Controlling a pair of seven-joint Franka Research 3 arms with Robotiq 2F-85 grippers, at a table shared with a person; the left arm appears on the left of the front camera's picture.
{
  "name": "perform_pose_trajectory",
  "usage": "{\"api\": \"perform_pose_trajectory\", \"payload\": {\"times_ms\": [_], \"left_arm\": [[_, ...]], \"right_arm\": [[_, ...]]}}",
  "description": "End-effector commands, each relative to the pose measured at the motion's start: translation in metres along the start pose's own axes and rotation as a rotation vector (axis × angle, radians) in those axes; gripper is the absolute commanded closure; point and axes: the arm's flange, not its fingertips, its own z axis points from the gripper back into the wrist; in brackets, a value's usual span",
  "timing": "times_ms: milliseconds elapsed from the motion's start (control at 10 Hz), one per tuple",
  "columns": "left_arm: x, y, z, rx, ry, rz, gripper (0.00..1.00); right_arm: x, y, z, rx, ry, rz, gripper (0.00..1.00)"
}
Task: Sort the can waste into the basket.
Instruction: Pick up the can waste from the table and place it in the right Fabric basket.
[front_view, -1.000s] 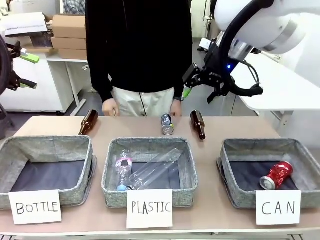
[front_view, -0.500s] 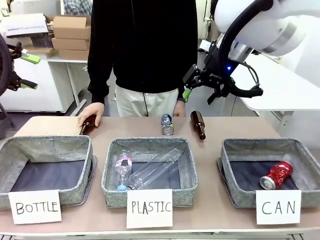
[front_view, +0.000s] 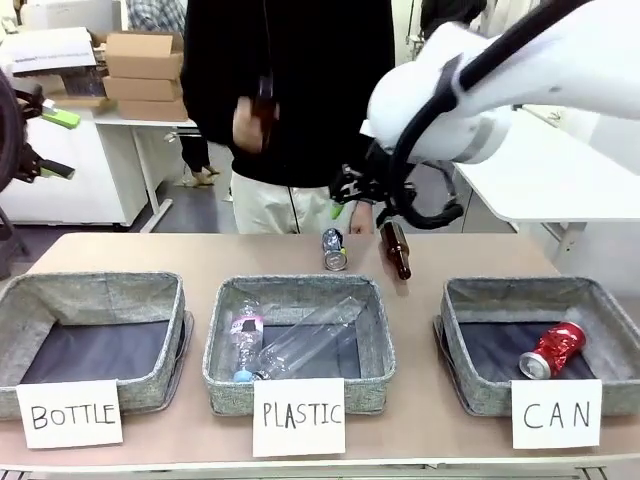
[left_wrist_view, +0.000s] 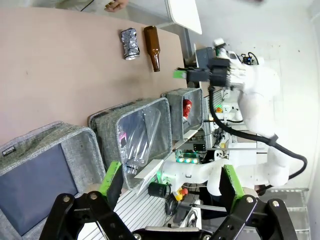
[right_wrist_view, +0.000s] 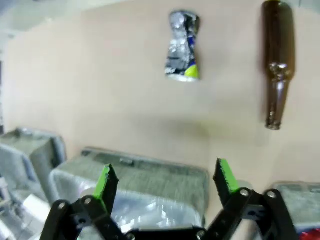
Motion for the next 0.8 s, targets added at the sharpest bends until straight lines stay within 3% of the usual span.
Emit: {"api": "perform_pose_trajectory", "payload": {"times_ms": [0, 200, 400, 700], "left_arm": [[-0.002, -0.004, 0.001, 0.008, 0.011, 0.010, 0.00], [-0.002, -0.004, 0.001, 0.008, 0.011, 0.010, 0.00], [-0.002, -0.004, 0.001, 0.008, 0.011, 0.010, 0.00], [-0.002, -0.004, 0.001, 0.008, 0.011, 0.010, 0.00]], "right_arm": [[0.038, 0.028, -0.026, -0.126, 0.021, -0.035, 0.00], [0.047, 0.030, -0.071, -0.211, 0.062, -0.036, 0.00], [0.054, 0.029, -0.105, -0.182, 0.002, -0.016, 0.00], [0.063, 0.021, -0.134, -0.213, 0.020, -0.025, 0.00]]}}
